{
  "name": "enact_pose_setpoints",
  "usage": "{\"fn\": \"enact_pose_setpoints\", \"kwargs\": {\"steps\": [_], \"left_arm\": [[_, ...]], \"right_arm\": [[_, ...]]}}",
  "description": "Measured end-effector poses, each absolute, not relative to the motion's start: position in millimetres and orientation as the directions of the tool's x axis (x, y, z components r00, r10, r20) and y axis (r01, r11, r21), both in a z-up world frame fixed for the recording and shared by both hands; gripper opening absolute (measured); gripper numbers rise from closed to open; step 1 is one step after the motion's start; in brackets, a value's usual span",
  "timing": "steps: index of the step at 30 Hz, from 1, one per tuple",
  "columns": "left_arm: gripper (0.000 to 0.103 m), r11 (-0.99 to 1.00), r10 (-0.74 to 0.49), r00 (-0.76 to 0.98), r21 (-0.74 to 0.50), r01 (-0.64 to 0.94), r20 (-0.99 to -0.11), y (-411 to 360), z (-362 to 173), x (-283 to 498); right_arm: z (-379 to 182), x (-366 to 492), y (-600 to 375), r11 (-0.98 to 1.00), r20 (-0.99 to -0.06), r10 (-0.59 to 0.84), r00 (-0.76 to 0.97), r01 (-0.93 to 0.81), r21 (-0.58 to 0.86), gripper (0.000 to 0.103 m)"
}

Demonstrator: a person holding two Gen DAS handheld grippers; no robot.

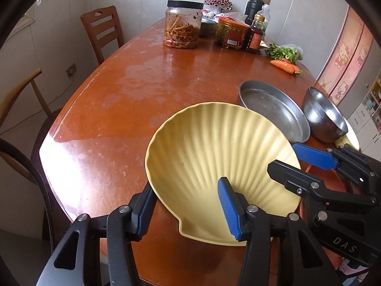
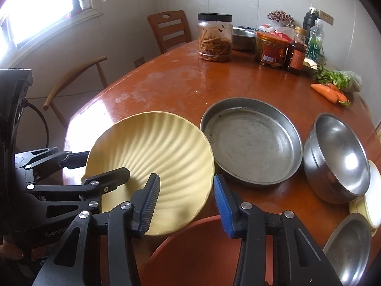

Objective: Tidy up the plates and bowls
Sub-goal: 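Carry the yellow shell bowl with the left tool to the table edge and set it down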

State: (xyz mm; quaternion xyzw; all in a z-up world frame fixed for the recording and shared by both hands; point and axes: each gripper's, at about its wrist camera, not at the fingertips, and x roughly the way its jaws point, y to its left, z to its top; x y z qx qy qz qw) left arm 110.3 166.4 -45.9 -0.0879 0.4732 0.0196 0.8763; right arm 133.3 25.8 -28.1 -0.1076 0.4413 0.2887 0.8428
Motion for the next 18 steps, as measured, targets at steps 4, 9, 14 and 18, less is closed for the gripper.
{"fn": "enact_pose_setpoints", "kwargs": {"steps": [4,9,14,18], "left_arm": [[0.051,0.983,-0.038,0.553,-0.131,-0.131,-0.832,173,-43,106],[0.051,0.981,-0.007,0.581,-0.119,-0.155,-0.814,185,-28,92],[0.051,0.979,0.040,0.573,-0.083,-0.187,-0.819,197,-28,83],[0.051,0.975,0.052,0.558,-0.079,-0.207,-0.828,205,-36,82]], "right_arm": [[-25,133,26,0.806,-0.801,0.412,0.434,-0.584,0.099,0.047],[-15,124,34,0.782,-0.786,0.453,0.420,-0.611,0.123,0.047],[-11,111,49,0.754,-0.777,0.481,0.405,-0.644,0.131,0.047],[-20,105,60,0.732,-0.790,0.487,0.372,-0.667,0.138,0.047]]}}
